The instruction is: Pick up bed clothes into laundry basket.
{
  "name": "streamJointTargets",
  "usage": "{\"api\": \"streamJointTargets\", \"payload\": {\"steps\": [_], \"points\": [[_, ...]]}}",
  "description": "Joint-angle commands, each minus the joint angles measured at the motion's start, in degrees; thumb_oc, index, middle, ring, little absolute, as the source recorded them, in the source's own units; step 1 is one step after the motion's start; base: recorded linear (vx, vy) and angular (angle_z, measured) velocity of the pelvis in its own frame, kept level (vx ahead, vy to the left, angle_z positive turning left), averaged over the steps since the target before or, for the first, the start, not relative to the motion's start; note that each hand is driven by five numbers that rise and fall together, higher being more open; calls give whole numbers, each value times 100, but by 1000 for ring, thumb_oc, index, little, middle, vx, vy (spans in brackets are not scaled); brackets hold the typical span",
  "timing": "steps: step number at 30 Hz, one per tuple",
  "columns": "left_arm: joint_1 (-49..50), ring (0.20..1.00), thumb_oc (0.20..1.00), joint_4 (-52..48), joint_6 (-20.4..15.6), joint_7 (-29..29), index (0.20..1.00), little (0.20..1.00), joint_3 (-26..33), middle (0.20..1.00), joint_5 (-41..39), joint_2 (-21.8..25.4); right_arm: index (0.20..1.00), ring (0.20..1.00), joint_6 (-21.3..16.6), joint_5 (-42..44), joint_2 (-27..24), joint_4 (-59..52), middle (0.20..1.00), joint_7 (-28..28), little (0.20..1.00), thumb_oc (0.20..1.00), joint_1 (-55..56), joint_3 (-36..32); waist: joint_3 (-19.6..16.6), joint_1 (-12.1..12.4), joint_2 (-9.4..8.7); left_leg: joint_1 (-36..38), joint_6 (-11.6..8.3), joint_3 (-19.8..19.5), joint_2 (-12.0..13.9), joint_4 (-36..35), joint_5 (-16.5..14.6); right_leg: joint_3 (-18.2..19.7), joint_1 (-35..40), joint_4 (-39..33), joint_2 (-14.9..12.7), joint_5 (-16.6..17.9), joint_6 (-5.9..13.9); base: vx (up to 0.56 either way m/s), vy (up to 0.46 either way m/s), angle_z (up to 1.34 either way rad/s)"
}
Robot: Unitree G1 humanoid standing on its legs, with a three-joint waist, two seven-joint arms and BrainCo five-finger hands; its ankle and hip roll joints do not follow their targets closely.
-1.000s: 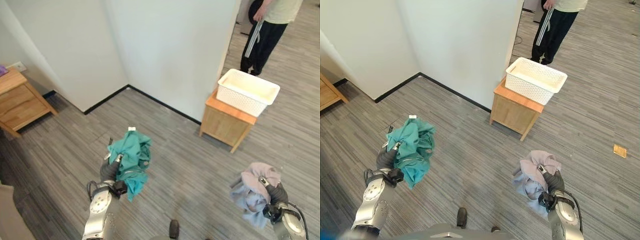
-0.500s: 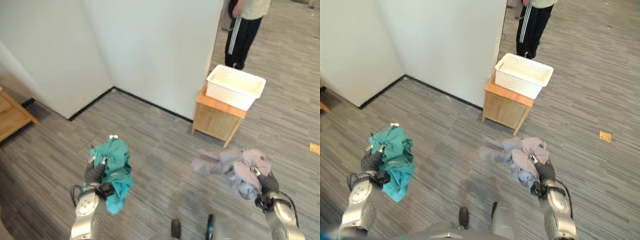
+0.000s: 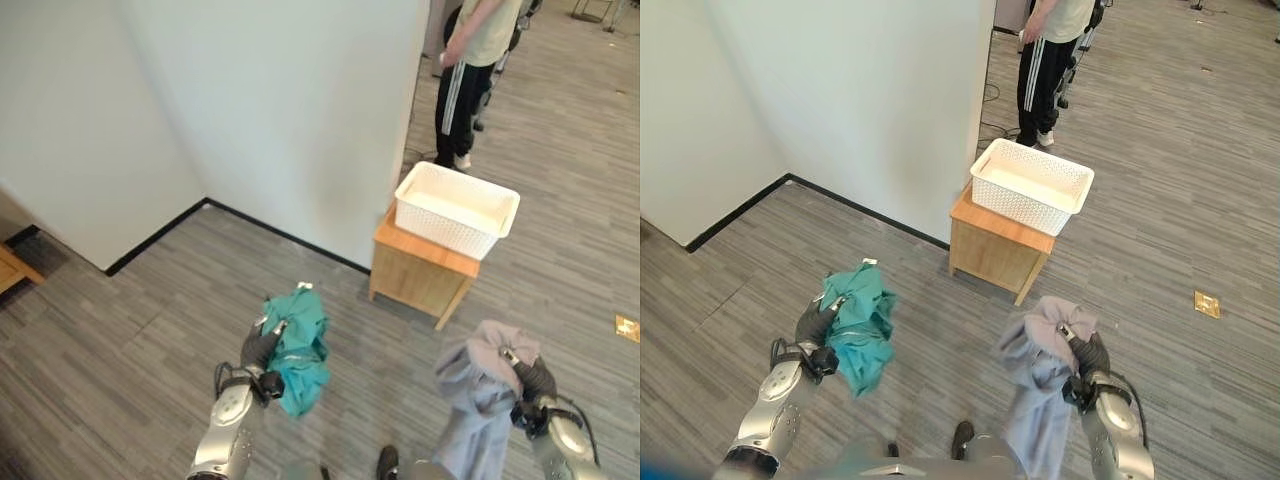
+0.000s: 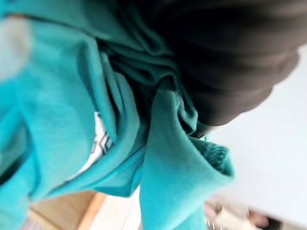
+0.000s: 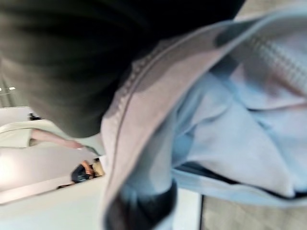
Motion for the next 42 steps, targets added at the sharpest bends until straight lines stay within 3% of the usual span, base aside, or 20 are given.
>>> {"api": "streamJointTargets", "payload": {"steps": [1,2,3,4,5,7,10,12,14,15,17,21,23,27,33,34,37,39,42], "points": [[-398,200,200,-346,-321,-110,200,200,121,200,-319,192,200,200,-438,210,-505,-568,200,-58,200,200,-357,-175,295,189,129,762,26,79,341,-2569,422,249,357,-720,-388,439,743,459,49,-28],[-353,200,200,-311,-327,-134,200,200,114,200,-297,208,200,200,-445,182,-496,-573,200,-40,200,200,-342,-176,251,243,197,754,25,78,350,-3144,452,263,423,-748,-353,398,797,513,105,-35],[-286,200,200,-266,-352,-130,200,200,118,200,-222,231,200,200,-454,148,-496,-523,200,-7,200,200,-330,-138,225,368,234,864,58,45,204,-4047,521,327,561,-798,-345,312,851,331,100,-46],[-286,200,200,-266,-352,-130,200,200,118,200,-222,231,200,200,-454,148,-495,-523,200,-6,200,200,-330,-138,229,371,228,879,59,52,199,-4066,531,330,565,-799,-351,313,853,562,97,-49],[-122,200,200,-274,-366,-142,200,200,188,200,-138,258,200,200,-421,-14,-527,-463,200,52,200,200,-408,4,109,625,302,905,71,-320,-175,-5100,609,445,910,-926,-230,168,925,366,47,-34],[-68,200,200,-300,-382,-104,200,200,235,200,-11,288,200,200,-442,-92,-543,-425,200,87,200,200,-498,8,32,675,346,881,14,-284,-236,-5253,759,464,1098,-983,-231,109,977,476,83,-36],[13,200,200,-379,-353,-197,200,200,322,200,-92,308,200,200,-322,-273,-427,-471,200,154,200,200,-473,74,-164,700,354,1241,178,-377,-369,-5341,527,546,1089,-768,-325,33,1066,366,135,-62],[13,200,200,-437,-350,-169,200,200,366,200,-86,320,200,200,-350,-271,-294,-455,200,139,200,200,-502,97,-251,703,303,1567,425,-277,-472,-5578,302,552,960,-150,-524,84,1179,278,189,-27],[-1,200,200,-479,-347,-133,200,200,421,200,-47,395,200,200,-328,-378,-225,-409,200,130,200,200,-595,165,-200,715,342,1828,632,-133,-526,-5680,192,578,435,969,-778,466,1350,167,222,-19],[-26,200,200,-484,-351,-111,200,200,438,200,-64,430,200,200,-308,-406,-219,-468,200,150,200,200,-591,163,-142,640,394,1953,693,-128,-523,-5747,174,591,196,1415,-831,664,1398,135,236,-38],[-52,200,200,-504,-339,-134,200,200,443,200,-18,480,200,200,-264,-522,-200,-498,200,153,200,200,-543,137,-97,507,473,2182,741,-172,-547,-5896,111,679,-173,1777,-815,664,1365,145,162,-8],[-139,200,200,-519,-352,-131,200,200,463,200,36,548,200,200,-308,-565,-186,-648,200,7,200,200,-448,-188,-104,282,516,2422,670,-321,-602,-6050,4,752,-518,917,-712,530,1265,193,18,36],[-184,200,200,-464,-378,-90,200,200,457,200,161,578,200,200,-427,-651,-311,-768,200,-139,200,200,-486,-436,-85,169,450,2510,643,-482,-639,-6051,-150,917,-506,171,-638,559,1293,184,-58,41],[-44,200,200,-475,-366,-165,200,200,547,200,104,506,200,200,-491,-715,-375,-1364,200,-185,200,200,-477,-810,-160,234,338,2557,637,-542,-683,-6028,-188,988,-147,-223,-645,618,1338,118,-43,48],[293,200,200,-504,-249,-332,200,200,415,200,-94,377,200,200,-850,-491,-1061,-2039,200,-288,200,200,-1330,-1155,-360,402,218,2469,564,-627,-650,-6080,-143,725,204,-735,-574,705,1287,63,-61,5],[358,200,200,-542,-209,-411,200,200,319,200,-191,400,200,200,-899,-504,-1583,-2087,200,-268,200,200,-1716,-1129,-403,465,190,2471,531,-656,-631,-6092,-150,666,282,-819,-552,686,1279,18,-40,14],[433,200,200,-567,-150,-543,200,200,34,200,-352,491,200,200,-840,-456,-2425,-1768,200,-249,200,200,-2431,-790,-455,557,116,2513,495,-698,-599,-6114,-211,623,403,-913,-519,635,1274,55,-43,13],[472,200,200,-543,-135,-598,200,200,-259,200,-451,557,200,200,-766,-242,-3217,-871,200,-242,200,200,-3420,-86,-448,616,62,2495,468,-698,-572,-6122,-150,603,416,-949,-496,693,1260,23,-46,2],[492,200,200,-522,-119,-590,200,200,-384,200,-533,631,200,200,-668,-137,-3607,-258,200,-300,200,200,-4052,366,-453,639,34,2527,449,-692,-549,-6120,-208,609,457,-969,-463,655,1254,24,-28,1]]}}
